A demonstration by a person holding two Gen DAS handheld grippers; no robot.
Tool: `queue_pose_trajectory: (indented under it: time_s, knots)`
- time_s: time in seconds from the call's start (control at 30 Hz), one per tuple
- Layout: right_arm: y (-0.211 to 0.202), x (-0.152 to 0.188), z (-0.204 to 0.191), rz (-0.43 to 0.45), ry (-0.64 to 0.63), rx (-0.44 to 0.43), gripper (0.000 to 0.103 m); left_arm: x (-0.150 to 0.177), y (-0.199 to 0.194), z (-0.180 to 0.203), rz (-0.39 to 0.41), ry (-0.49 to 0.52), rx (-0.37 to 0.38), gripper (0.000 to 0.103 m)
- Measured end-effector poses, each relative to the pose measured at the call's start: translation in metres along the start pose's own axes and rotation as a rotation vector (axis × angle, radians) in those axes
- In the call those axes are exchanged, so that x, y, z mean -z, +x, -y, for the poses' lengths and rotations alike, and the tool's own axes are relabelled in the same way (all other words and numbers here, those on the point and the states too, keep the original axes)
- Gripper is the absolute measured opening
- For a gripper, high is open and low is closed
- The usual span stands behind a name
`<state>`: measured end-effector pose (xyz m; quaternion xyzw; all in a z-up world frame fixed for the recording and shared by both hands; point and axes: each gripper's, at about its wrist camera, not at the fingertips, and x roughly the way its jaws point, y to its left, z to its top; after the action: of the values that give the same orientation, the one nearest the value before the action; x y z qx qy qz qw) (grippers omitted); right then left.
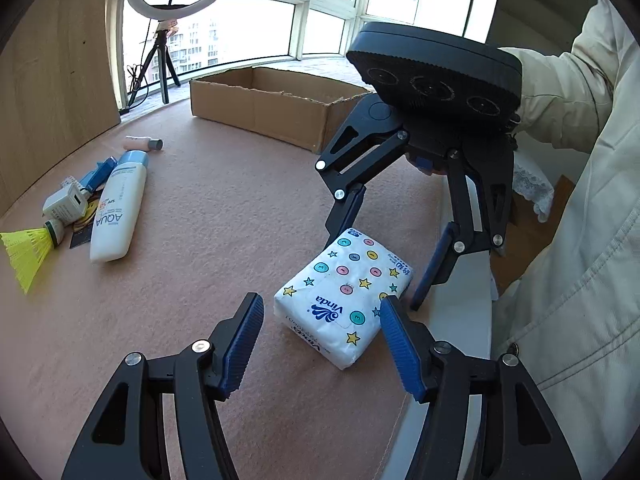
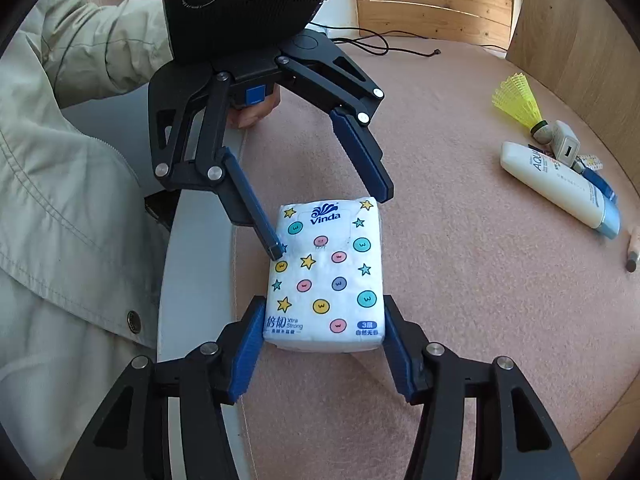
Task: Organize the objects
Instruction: 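Close the right gripper on the dotted tissue pack while the left gripper approaches it, then grasp the tissue pack with the left gripper, taking it from the right gripper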
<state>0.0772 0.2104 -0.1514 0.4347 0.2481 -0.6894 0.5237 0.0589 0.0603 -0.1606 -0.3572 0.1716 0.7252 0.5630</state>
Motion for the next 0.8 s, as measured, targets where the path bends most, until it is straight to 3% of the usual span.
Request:
queue_pose_trajectory:
  time_s: [0.07,0.23,0.43,0.53,0.8]
  knots:
    - [0.0,0.002,-0.009,-0.021,-0.02,0.025,0.064,0.001,-0.003,-0.002,-0.002,0.019,-0.001,0.065]
    - [-0.001,0.006,-0.012,-0.024,-0.009,0.076,0.064,0.0,0.0,-0.003,-0.038,0.096,0.003,0.065]
    - [-0.005,0.007,0.002,-0.031,0.042,0.095,0.057,-0.002,0.009,-0.004,-0.07,0.149,-0.018,0.065]
    - [-0.003,0.005,0.007,-0.03,0.022,0.089,0.051,-0.003,0.014,-0.002,-0.081,0.162,-0.018,0.065]
    - [0.004,-0.004,0.014,-0.045,-0.08,0.046,0.051,-0.003,0.021,0.011,-0.102,0.181,-0.027,0.068]
